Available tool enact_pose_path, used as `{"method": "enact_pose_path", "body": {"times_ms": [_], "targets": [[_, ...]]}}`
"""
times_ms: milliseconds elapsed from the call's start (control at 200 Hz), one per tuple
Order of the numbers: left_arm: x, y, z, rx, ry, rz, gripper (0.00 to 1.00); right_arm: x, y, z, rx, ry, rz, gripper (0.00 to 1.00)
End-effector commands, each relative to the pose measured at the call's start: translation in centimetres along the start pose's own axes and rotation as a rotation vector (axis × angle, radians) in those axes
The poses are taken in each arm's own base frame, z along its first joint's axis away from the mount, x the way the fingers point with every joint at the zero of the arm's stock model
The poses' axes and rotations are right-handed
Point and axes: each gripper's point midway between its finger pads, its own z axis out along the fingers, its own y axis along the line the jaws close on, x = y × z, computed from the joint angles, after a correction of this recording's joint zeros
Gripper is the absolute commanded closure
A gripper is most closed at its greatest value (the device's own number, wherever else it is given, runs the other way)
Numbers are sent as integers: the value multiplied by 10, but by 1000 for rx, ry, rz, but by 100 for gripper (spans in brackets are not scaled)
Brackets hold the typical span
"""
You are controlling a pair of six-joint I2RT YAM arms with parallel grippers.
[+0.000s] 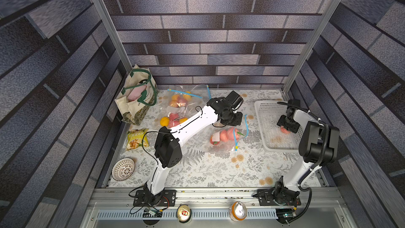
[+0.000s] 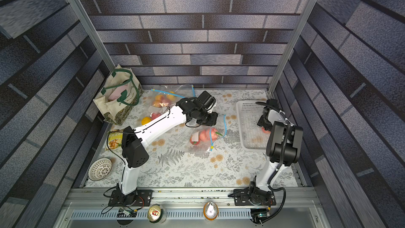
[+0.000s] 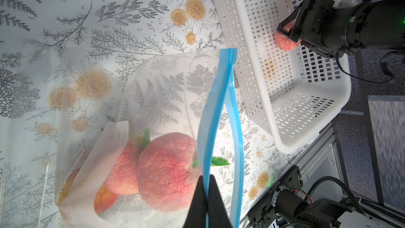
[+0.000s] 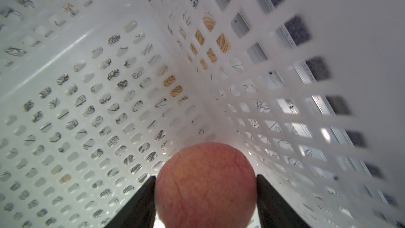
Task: Place the peach in a zip-top bag and seal the zipper
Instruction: Pick up the peach from the basket, then place the peach in the zipper food storage bag.
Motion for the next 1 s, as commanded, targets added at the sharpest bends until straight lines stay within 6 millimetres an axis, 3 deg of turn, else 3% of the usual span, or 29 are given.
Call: {"method": "enact_pose_path", "body": {"times_ms": [0,205,296,441,521,601,777,932,947,997], "targets": [[-5,0,-1,4,2,20,100,-9,1,-25,-37,-40,16,31],[-9,-2,-3,17,-3,25,100,-4,28,-73,-179,-84,-17,32],[-13,-4,-6,20,-11,36,100,6,62,-113,-330,-110,-46,32],[-16,0,-10,10,-21,31,100,33,131,-201,-683,-172,-97,31],[-17,2,-13,10,-33,27,100,55,157,-242,-790,-198,-172,31],[-18,3,-17,16,-48,16,100,77,175,-268,-892,-176,-205,31],[-21,13,-32,33,-85,-16,100,125,199,-287,-1027,-113,-268,30],[-23,10,-51,86,-123,-35,100,147,214,-267,-1006,-62,-290,30],[-23,10,-54,91,-129,-36,100,155,213,-254,-990,-33,-289,30],[-23,9,-61,102,-146,-41,100,159,217,-246,-992,-15,-277,30]]}}
